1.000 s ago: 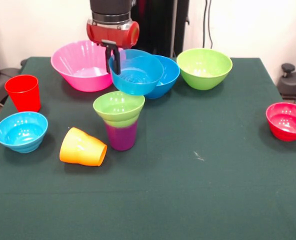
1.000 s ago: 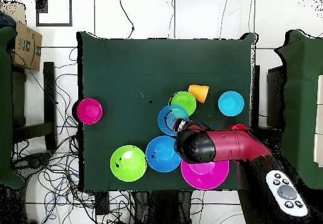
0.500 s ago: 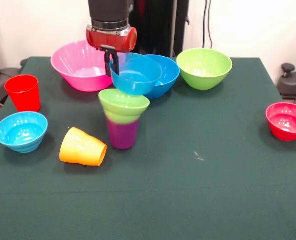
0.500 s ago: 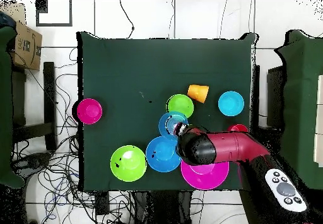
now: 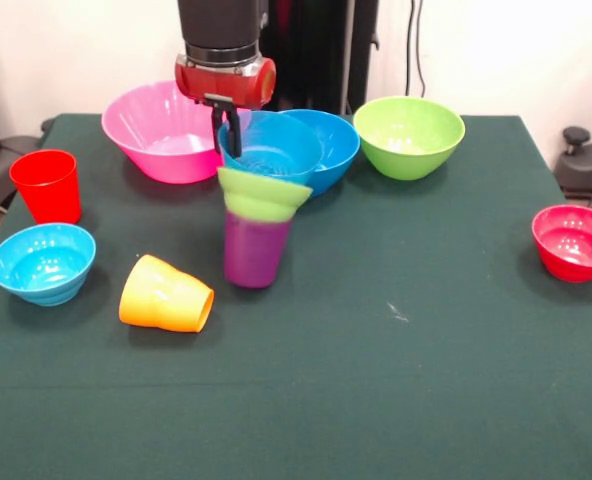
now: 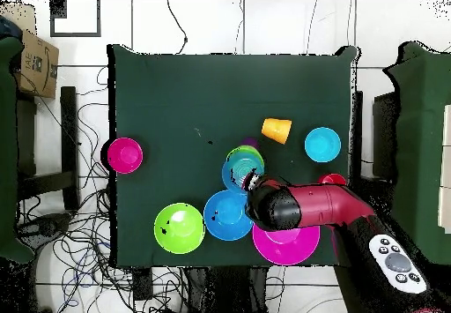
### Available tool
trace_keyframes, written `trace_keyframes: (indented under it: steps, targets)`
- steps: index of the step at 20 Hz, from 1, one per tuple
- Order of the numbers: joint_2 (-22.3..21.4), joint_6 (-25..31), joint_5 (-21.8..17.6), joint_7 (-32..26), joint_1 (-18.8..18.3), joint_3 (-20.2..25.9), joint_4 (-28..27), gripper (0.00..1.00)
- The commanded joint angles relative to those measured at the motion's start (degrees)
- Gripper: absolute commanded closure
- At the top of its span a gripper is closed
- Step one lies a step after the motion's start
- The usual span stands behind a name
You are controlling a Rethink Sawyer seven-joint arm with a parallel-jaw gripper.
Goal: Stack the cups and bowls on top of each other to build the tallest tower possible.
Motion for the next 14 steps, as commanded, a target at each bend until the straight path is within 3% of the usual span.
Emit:
trace_keyframes:
  steps: [1,5,14]
  targets:
    - [-1.88,1.07,-2.03,-6.75,0.55,4.47,-2.6,1.0]
    - [-4.71,4.04,0.72,-6.18,1.34,5.34,-2.39,1.0]
    - [-6.01,7.94,3.82,-6.73,1.73,7.26,-3.71,1.0]
